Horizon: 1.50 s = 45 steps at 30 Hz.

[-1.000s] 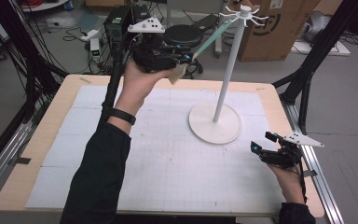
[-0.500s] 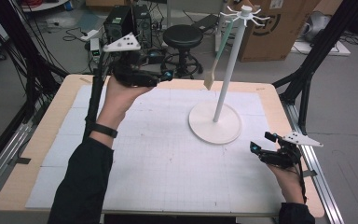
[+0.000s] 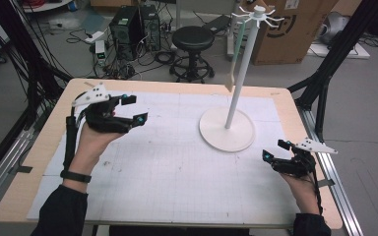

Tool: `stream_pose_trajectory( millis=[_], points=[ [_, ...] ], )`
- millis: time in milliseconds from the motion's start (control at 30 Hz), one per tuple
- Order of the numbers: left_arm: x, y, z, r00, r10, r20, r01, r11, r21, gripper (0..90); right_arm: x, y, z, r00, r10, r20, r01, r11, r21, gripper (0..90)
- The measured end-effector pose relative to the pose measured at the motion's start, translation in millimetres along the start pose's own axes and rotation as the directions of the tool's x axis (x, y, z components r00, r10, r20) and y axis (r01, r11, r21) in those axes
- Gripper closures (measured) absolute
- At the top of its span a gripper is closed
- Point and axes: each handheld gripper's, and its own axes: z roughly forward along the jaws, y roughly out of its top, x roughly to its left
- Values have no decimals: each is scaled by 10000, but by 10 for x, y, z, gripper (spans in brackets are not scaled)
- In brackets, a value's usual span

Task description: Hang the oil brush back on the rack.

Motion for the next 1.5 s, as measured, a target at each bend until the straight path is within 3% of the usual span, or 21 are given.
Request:
stream_pose_trajectory(
  millis=[233, 533, 600, 1100, 1500],
  points=[
    [53, -448, -292, 9992, -304, -243, 307, 9995, 105, 185, 9, -13, 53, 10000, -46, 24, 46, 9998, 196, 158],
    [92, -808, -442, 9959, -649, -625, 673, 9971, 356, 181, 13, -18, 66, 10000, -40, 6, 39, 9997, 253, 158],
    [99, -846, -451, 9948, -721, -720, 758, 9959, 491, 177, 13, -20, 69, 10000, -67, 34, 67, 9996, 270, 158],
    [121, -1125, -569, 9911, -904, -976, 927, 9955, 193, 177, 24, -45, 73, 9999, -68, 104, 64, 9993, 374, 158],
    [131, -1172, -595, 9892, -1023, -1046, 1047, 9943, 180, 177, 28, -45, 79, 9999, -77, 115, 72, 9993, 374, 158]
  ],
)
